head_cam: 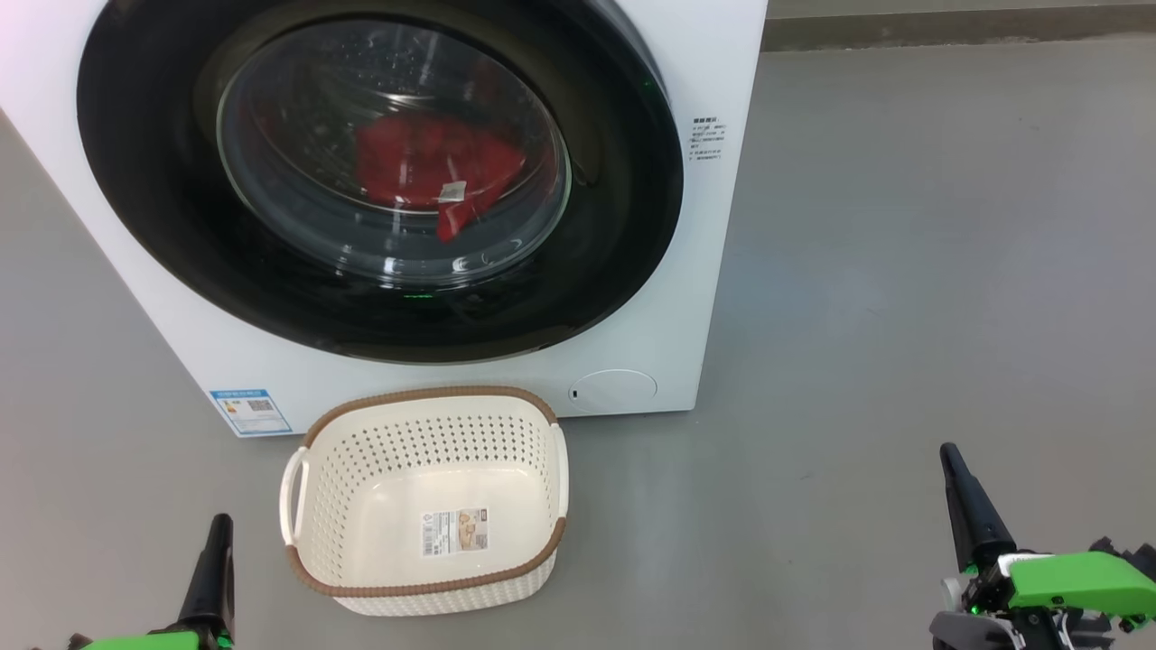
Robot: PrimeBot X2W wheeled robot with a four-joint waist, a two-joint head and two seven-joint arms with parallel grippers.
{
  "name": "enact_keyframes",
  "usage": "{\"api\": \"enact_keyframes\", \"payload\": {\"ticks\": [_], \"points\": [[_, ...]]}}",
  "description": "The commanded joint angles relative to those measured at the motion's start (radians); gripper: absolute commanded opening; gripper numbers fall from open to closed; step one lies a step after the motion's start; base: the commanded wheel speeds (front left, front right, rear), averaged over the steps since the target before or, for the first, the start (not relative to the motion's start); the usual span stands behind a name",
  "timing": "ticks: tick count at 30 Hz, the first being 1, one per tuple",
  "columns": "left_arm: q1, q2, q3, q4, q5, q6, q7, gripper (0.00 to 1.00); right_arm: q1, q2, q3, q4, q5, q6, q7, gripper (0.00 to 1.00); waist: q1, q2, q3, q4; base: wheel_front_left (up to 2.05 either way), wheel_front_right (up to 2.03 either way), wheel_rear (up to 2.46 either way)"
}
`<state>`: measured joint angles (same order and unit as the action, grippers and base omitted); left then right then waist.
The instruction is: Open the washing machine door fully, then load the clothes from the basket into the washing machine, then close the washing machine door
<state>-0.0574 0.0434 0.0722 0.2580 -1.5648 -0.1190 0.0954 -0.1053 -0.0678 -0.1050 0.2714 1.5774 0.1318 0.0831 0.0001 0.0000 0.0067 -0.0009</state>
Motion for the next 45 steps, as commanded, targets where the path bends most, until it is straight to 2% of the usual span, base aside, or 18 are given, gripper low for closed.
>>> {"api": "enact_keyframes", "payload": {"ticks": [1,45], "points": [[-0.049,0.011,0.037,-0.015,-0.032,-0.012,0.011,0.0,-0.003,0.002,0.013,-0.028,0.032,-0.001,0.011,0.0,-0.0001,0.0,-0.002,0.001,0.0,0.0,0.0],[-0.051,0.008,0.04,-0.013,-0.045,-0.012,0.017,0.0,-0.002,0.01,0.001,-0.027,0.039,-0.001,0.023,0.0,-0.0001,0.0,-0.004,0.001,0.0,0.0,0.0]]}}
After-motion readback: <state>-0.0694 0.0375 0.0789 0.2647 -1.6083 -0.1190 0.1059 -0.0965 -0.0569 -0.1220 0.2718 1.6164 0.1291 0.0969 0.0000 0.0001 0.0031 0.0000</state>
